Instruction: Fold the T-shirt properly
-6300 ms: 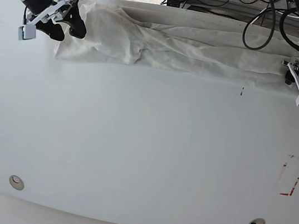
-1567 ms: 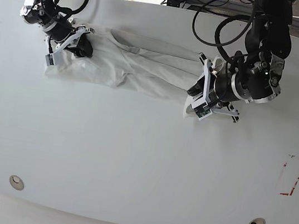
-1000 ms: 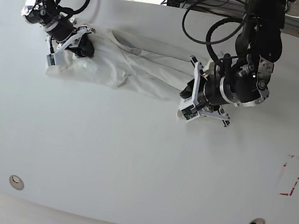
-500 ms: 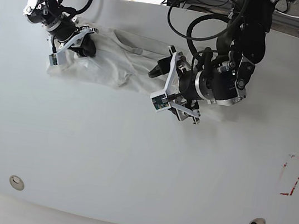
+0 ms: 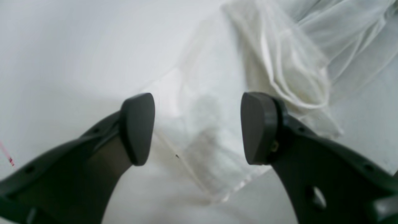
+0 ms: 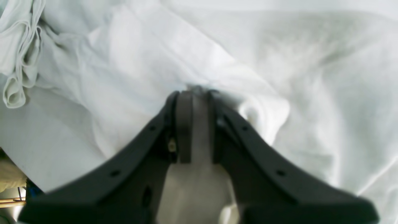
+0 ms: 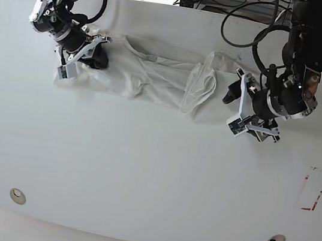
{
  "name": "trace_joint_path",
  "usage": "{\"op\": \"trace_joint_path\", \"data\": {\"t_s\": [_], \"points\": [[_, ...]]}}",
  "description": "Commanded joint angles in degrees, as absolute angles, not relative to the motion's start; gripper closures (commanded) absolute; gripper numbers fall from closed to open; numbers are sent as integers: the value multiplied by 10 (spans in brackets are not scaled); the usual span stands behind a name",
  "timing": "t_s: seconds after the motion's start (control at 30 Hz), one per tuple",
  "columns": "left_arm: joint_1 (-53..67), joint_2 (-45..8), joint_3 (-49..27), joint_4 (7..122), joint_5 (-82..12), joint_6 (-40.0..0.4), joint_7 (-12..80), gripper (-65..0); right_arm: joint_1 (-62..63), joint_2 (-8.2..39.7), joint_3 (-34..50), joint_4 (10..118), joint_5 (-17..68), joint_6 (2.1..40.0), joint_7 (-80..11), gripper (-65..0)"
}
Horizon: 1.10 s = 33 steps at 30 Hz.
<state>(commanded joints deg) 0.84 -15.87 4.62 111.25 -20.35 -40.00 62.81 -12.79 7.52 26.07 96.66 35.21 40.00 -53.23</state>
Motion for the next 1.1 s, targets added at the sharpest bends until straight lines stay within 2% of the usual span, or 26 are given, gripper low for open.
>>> {"op": "trace_joint_path", "data": {"t_s": [0.07, 0.17, 0.27, 0.43, 0.6, 0.67, 0.83, 0.9, 1.1], "points": [[7, -161, 69, 1093, -196, -398, 628, -353, -126, 65, 262, 967, 348, 400, -532, -87], [-1, -159, 102, 1061, -168, -384, 627, -222, -128, 58, 262, 967, 349, 400, -532, -87], [-4, -141, 137, 1031, -138, -371, 627, -129, -131, 58, 262, 967, 349, 400, -532, -87], [-4, -101, 149, 1023, -119, -374, 627, -125, -132, 57, 262, 967, 349, 400, -533, -87], [-3, -73, 160, 1062, -119, -378, 627, -126, -131, 57, 261, 967, 349, 400, -534, -87], [-4, -69, 183, 1069, -119, -400, 629, -126, -131, 57, 261, 967, 349, 400, -534, -87], [-10, -66, 215, 1081, -117, -400, 629, -126, -129, 59, 261, 967, 349, 400, -534, -87], [-14, -68, 189, 1097, -117, -400, 629, -126, -127, 60, 261, 967, 349, 400, -535, -87], [0, -69, 26, 1103, -114, -400, 626, -126, -125, 61, 261, 967, 352, 400, -536, -94]]}}
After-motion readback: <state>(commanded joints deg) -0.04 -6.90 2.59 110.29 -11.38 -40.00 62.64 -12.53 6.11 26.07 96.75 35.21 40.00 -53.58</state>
